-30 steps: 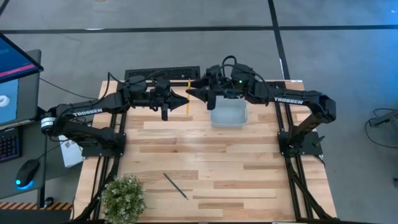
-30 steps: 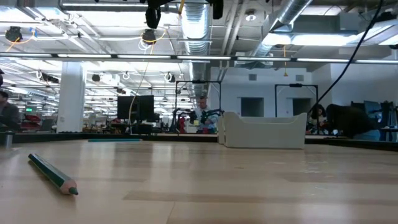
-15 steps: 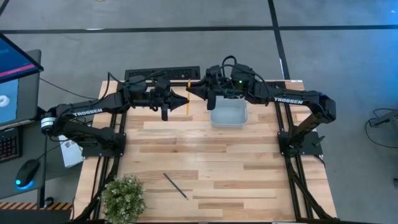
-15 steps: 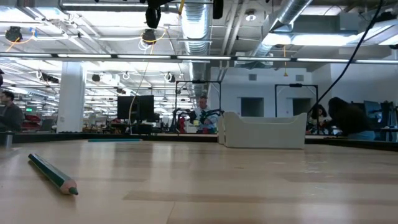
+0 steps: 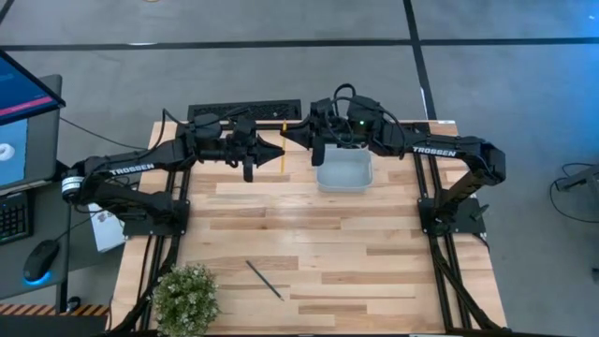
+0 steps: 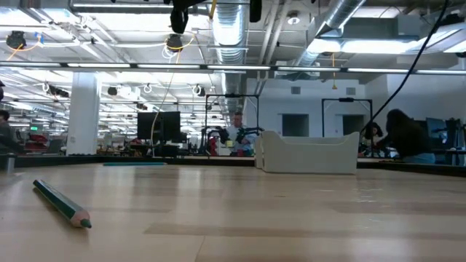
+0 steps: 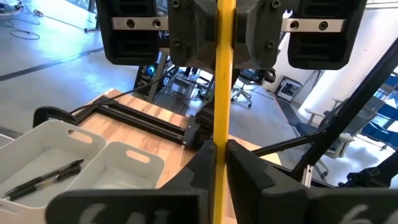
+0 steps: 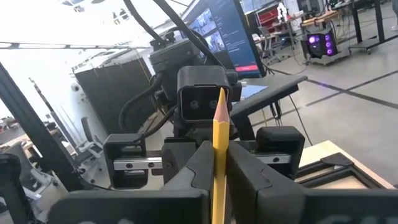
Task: Sort pens & pencils
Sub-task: Put the yellow pencil into the bottom bin
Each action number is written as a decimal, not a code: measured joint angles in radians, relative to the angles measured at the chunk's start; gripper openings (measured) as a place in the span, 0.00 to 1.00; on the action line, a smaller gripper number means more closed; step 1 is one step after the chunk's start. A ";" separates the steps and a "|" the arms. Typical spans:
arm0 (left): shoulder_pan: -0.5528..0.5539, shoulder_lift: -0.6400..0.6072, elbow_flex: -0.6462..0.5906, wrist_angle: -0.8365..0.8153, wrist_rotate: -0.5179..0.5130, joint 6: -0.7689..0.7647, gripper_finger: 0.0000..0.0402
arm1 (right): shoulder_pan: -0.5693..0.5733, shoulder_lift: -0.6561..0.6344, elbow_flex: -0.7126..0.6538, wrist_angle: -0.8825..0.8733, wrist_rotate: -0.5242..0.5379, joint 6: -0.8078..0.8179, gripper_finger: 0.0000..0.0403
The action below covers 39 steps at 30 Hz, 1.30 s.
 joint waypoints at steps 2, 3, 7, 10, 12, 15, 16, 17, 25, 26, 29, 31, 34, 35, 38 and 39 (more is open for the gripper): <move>0.000 0.000 0.000 -0.001 -0.003 0.000 0.06 | 0.000 0.000 0.000 -0.008 0.001 0.000 0.11; 0.000 0.001 0.000 -0.002 -0.005 0.000 0.06 | 0.000 0.000 0.000 -0.012 0.001 0.000 0.11; 0.000 0.001 0.000 0.000 -0.003 0.014 0.09 | 0.000 -0.001 0.000 -0.022 -0.001 -0.004 0.11; 0.001 0.001 0.000 0.008 0.040 0.053 0.12 | 0.001 -0.001 -0.001 -0.028 -0.003 -0.005 0.11; 0.001 0.001 0.000 0.019 0.059 0.057 0.15 | 0.001 -0.001 -0.001 -0.026 -0.008 -0.005 0.11; 0.001 0.001 0.000 0.032 0.059 0.061 0.20 | 0.000 -0.001 -0.001 -0.034 -0.007 -0.006 0.11; 0.001 0.001 0.000 0.032 0.058 0.064 0.21 | -0.002 -0.001 -0.001 -0.046 -0.007 -0.011 0.11; 0.001 0.000 0.000 0.030 0.057 0.064 0.23 | -0.006 -0.001 -0.001 -0.061 -0.008 -0.018 0.11; 0.000 -0.068 0.002 -0.058 0.071 0.118 0.27 | -0.050 -0.001 -0.001 -0.349 0.008 -0.091 0.11; 0.000 -0.080 0.002 -0.081 0.069 0.127 0.27 | -0.057 -0.001 -0.001 -0.399 0.008 -0.105 0.11; 0.000 -0.118 0.002 -0.139 0.056 0.137 0.27 | -0.073 0.000 -0.002 -0.545 0.007 -0.155 0.11; 0.000 -0.132 0.002 -0.183 0.031 0.138 0.27 | -0.087 -0.001 -0.002 -0.633 0.017 -0.196 0.12; 0.000 -0.140 0.002 -0.238 -0.005 0.142 0.27 | -0.102 0.000 -0.002 -0.762 0.050 -0.262 0.12; 0.000 -0.141 0.002 -0.250 -0.019 0.145 0.27 | -0.107 0.000 -0.001 -0.802 0.065 -0.284 0.12; 0.000 -0.138 0.001 -0.286 -0.043 0.147 0.27 | -0.120 0.001 -0.002 -0.916 0.120 -0.334 0.12; 0.000 -0.135 0.001 -0.291 -0.046 0.147 0.27 | -0.120 0.007 -0.001 -0.938 0.145 -0.348 0.12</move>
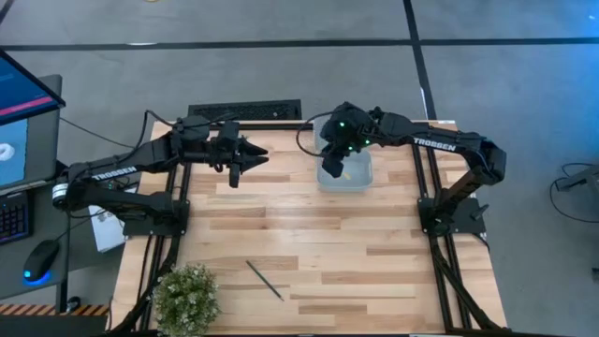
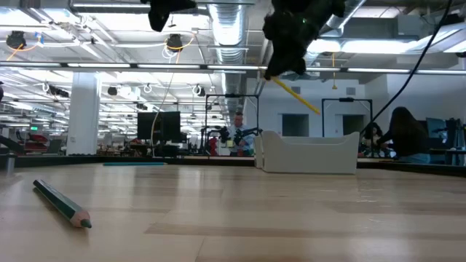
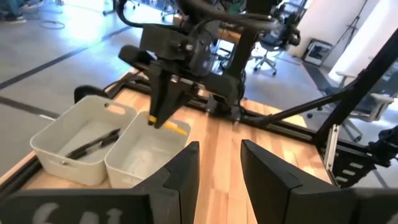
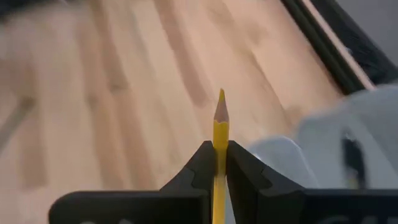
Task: Sort pens & pencils
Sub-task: Put the yellow pencil into the bottom bin
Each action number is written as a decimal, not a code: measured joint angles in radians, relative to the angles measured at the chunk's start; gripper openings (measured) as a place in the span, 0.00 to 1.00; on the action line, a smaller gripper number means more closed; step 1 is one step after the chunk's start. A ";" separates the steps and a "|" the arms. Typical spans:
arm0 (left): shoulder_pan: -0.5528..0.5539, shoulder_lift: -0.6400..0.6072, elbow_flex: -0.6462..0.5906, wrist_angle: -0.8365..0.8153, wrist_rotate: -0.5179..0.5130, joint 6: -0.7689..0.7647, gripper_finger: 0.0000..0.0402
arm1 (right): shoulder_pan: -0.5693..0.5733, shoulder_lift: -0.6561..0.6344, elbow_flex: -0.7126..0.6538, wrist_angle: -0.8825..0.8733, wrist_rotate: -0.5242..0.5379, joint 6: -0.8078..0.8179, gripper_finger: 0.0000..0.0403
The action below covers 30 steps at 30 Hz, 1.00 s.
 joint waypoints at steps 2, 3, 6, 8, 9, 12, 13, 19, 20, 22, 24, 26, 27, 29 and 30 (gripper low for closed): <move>0.000 0.004 0.000 -0.011 0.000 0.000 0.27 | -0.001 0.020 0.001 -0.040 0.043 -0.025 0.12; 0.000 0.004 0.000 -0.018 0.000 0.000 0.27 | -0.002 0.030 -0.001 -0.064 0.057 -0.033 0.12; 0.000 0.013 0.000 -0.018 0.000 0.000 0.27 | -0.012 0.075 0.001 -0.074 0.066 -0.037 0.12; 0.000 0.013 -0.002 -0.024 0.000 0.001 0.27 | -0.013 0.114 0.000 -0.098 0.068 -0.053 0.12; 0.000 0.012 -0.002 -0.025 0.000 0.000 0.27 | -0.013 0.136 0.000 -0.094 0.068 -0.059 0.12; 0.000 0.012 -0.002 -0.041 0.000 0.000 0.27 | -0.021 0.197 -0.001 -0.113 0.067 -0.069 0.12; 0.000 0.012 -0.002 -0.045 0.000 0.000 0.27 | -0.023 0.217 0.001 -0.107 0.065 -0.076 0.12; 0.000 0.012 -0.002 -0.076 -0.001 0.000 0.27 | -0.037 0.307 -0.002 -0.148 0.069 -0.105 0.12; 0.000 0.012 -0.002 -0.078 -0.001 0.000 0.27 | -0.039 0.317 -0.001 -0.138 0.068 -0.105 0.12; 0.000 0.012 -0.002 -0.083 -0.001 0.000 0.27 | -0.040 0.334 0.001 -0.122 0.068 -0.104 0.13; 0.000 0.012 -0.002 -0.084 -0.001 0.000 0.27 | -0.046 0.335 -0.002 -0.139 0.069 -0.105 0.15; 0.000 0.012 -0.002 -0.089 -0.001 0.000 0.27 | -0.045 0.333 0.001 -0.118 0.069 -0.104 0.17; 0.000 0.012 -0.002 -0.094 -0.001 0.000 0.27 | -0.045 0.331 0.001 -0.123 0.072 -0.092 0.18; 0.000 0.012 -0.002 -0.099 -0.002 0.000 0.27 | -0.049 0.322 0.000 -0.128 0.071 -0.075 0.18; 0.000 0.012 -0.002 -0.098 -0.002 0.000 0.27 | -0.052 0.320 0.000 -0.128 0.069 -0.079 0.18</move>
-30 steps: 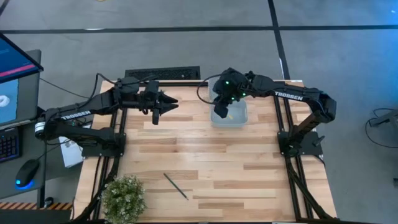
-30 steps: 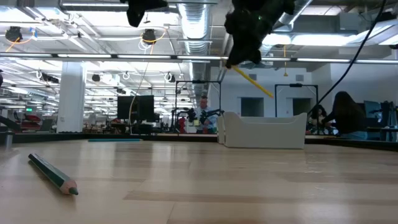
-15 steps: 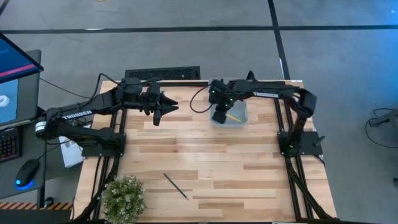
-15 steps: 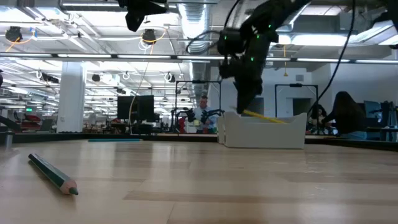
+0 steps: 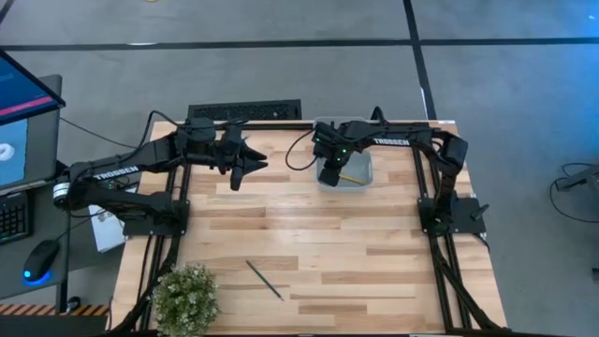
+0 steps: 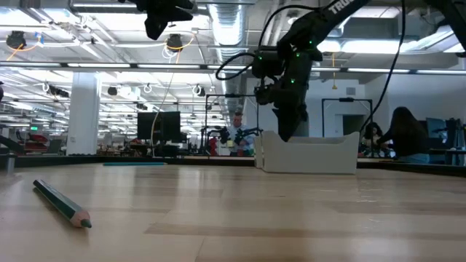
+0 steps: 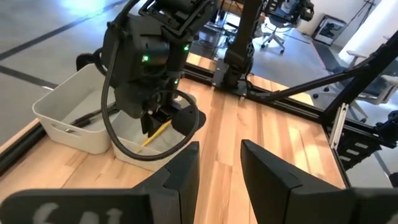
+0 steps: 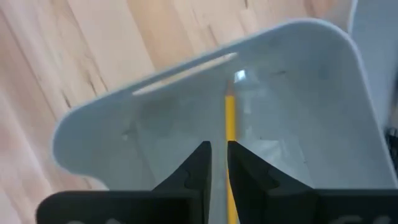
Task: Sort pens & pencils
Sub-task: Put the yellow pencil into the bottom bin, then put the green pencil into the bottom bin
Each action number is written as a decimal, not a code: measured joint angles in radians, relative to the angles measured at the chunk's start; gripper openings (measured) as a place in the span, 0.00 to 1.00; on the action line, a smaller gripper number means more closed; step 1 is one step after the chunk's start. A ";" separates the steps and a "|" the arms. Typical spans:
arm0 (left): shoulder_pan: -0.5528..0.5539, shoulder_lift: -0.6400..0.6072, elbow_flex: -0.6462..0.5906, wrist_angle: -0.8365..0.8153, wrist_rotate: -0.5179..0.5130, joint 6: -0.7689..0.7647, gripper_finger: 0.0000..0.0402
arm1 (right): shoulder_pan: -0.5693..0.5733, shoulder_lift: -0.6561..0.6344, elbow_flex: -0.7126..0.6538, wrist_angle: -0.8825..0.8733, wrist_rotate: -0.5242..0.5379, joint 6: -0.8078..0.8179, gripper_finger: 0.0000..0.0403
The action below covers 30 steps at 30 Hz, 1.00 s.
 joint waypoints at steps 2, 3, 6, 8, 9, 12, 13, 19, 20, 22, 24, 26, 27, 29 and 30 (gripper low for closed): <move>0.000 0.000 0.000 0.000 -0.002 0.000 0.27 | 0.000 -0.001 0.000 -0.002 0.000 -0.004 0.19; 0.000 0.000 0.000 0.000 -0.009 0.000 0.27 | -0.001 0.000 0.000 -0.004 -0.001 -0.002 0.19; 0.000 0.000 0.000 -0.001 -0.025 0.000 0.27 | -0.001 0.000 0.000 -0.003 0.000 0.015 0.19; 0.000 0.000 0.000 -0.006 -0.025 0.000 0.27 | 0.000 0.000 0.000 -0.002 -0.001 0.027 0.19; 0.000 0.000 0.000 -0.006 -0.024 0.000 0.27 | 0.002 -0.001 0.000 -0.002 -0.001 0.027 0.19; 0.000 0.000 0.000 -0.005 -0.024 0.000 0.27 | 0.003 -0.028 -0.001 -0.008 -0.001 0.027 0.19; 0.000 0.000 0.000 -0.005 -0.024 0.000 0.27 | 0.005 -0.040 0.000 -0.002 -0.001 0.029 0.19; 0.000 0.000 0.000 0.000 -0.023 0.006 0.31 | 0.015 -0.153 0.000 0.007 -0.001 0.094 0.27; 0.000 0.000 0.000 0.002 -0.023 0.016 0.33 | 0.015 -0.178 0.000 0.008 -0.001 0.109 0.29; 0.000 0.000 0.000 0.005 -0.023 0.040 0.38 | 0.020 -0.225 0.000 0.023 -0.001 0.146 0.34; -0.002 0.000 0.000 0.005 -0.013 0.063 0.43 | 0.027 -0.274 0.000 0.038 -0.001 0.188 0.39; -0.008 0.000 0.000 0.006 0.023 0.075 0.47 | 0.038 -0.324 0.000 0.059 -0.001 0.224 0.43; -0.014 0.000 0.000 0.008 0.050 0.077 0.49 | 0.046 -0.347 0.000 0.070 -0.002 0.239 0.45; -0.037 0.000 0.000 0.003 0.116 0.120 0.51 | 0.062 -0.391 0.000 0.097 -0.001 0.262 0.48; -0.056 0.000 0.000 -0.013 0.152 0.170 0.52 | 0.071 -0.411 0.000 0.110 -0.001 0.266 0.49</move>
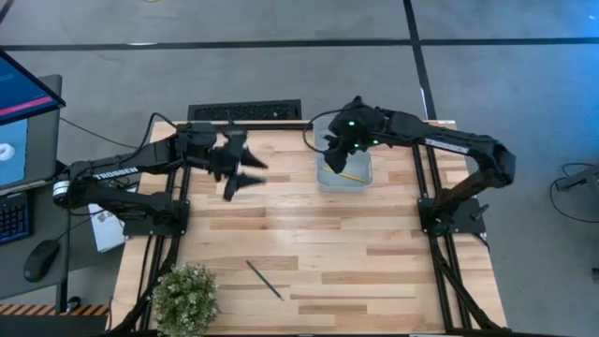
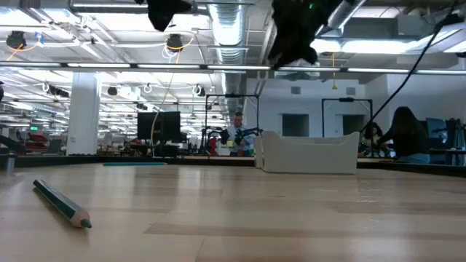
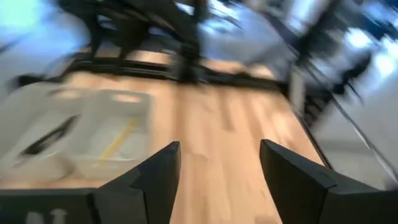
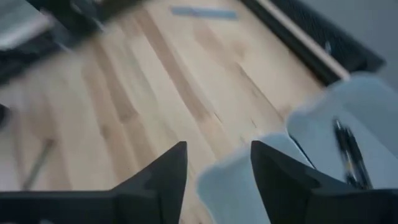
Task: Sort pens & pencils
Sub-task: Put the green pencil into the bottom bin
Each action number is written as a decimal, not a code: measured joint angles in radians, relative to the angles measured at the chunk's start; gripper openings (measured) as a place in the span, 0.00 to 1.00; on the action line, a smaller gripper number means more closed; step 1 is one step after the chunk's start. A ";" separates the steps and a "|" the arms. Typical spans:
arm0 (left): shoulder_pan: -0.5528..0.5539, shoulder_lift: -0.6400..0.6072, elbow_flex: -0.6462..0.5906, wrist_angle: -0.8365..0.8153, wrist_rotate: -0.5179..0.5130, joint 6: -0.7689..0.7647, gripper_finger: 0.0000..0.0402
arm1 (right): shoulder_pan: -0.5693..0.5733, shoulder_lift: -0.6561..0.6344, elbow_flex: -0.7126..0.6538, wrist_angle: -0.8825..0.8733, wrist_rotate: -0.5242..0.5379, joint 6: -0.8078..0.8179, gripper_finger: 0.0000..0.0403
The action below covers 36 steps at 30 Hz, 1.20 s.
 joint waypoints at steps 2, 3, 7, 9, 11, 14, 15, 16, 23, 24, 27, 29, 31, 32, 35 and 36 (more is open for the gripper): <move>-0.052 0.000 0.000 -0.027 0.033 0.103 0.54 | 0.018 -0.040 0.000 0.028 0.000 0.006 0.51; -0.083 0.000 0.000 -0.040 0.025 0.145 0.54 | 0.027 -0.057 0.000 0.040 0.000 0.008 0.52; -0.207 0.015 0.000 -0.133 -0.133 0.248 0.54 | 0.054 -0.111 0.000 0.074 0.000 0.009 0.53; -0.262 0.037 0.000 -0.185 -0.212 0.271 0.54 | 0.062 -0.127 0.000 0.085 -0.001 0.022 0.53; -0.313 0.076 0.000 -0.229 -0.272 0.292 0.54 | 0.065 -0.133 0.001 0.082 -0.001 0.036 0.53; -0.382 0.151 0.000 -0.238 -0.308 0.335 0.54 | 0.064 -0.133 0.001 0.080 0.000 0.061 0.53; -0.405 0.174 0.000 -0.238 -0.310 0.352 0.54 | 0.064 -0.133 0.001 0.079 0.000 0.072 0.53; -0.428 0.201 0.000 -0.238 -0.310 0.368 0.54 | 0.064 -0.132 0.001 0.079 0.000 0.080 0.53; -0.537 0.348 0.000 -0.256 -0.310 0.405 0.54 | 0.082 -0.095 0.003 0.077 0.000 0.129 0.53; -0.550 0.365 0.000 -0.257 -0.309 0.404 0.54 | 0.086 -0.086 0.001 0.066 0.000 0.129 0.53; -0.591 0.412 0.000 -0.262 -0.309 0.404 0.54 | 0.098 -0.061 0.000 0.073 0.000 0.142 0.52; -0.620 0.445 0.000 -0.263 -0.310 0.399 0.54 | 0.109 -0.042 0.001 0.073 0.000 0.162 0.52; -0.648 0.475 0.000 -0.272 -0.321 0.380 0.54 | 0.120 -0.015 0.000 0.081 0.000 0.162 0.52; -0.664 0.495 0.000 -0.271 -0.331 0.365 0.54 | 0.127 -0.003 0.000 0.083 0.000 0.166 0.52; -0.699 0.546 0.000 -0.276 -0.345 0.324 0.54 | 0.136 0.020 0.000 0.100 -0.002 0.240 0.52; -0.709 0.563 0.000 -0.268 -0.346 0.315 0.54 | 0.137 0.027 0.000 0.106 -0.003 0.254 0.52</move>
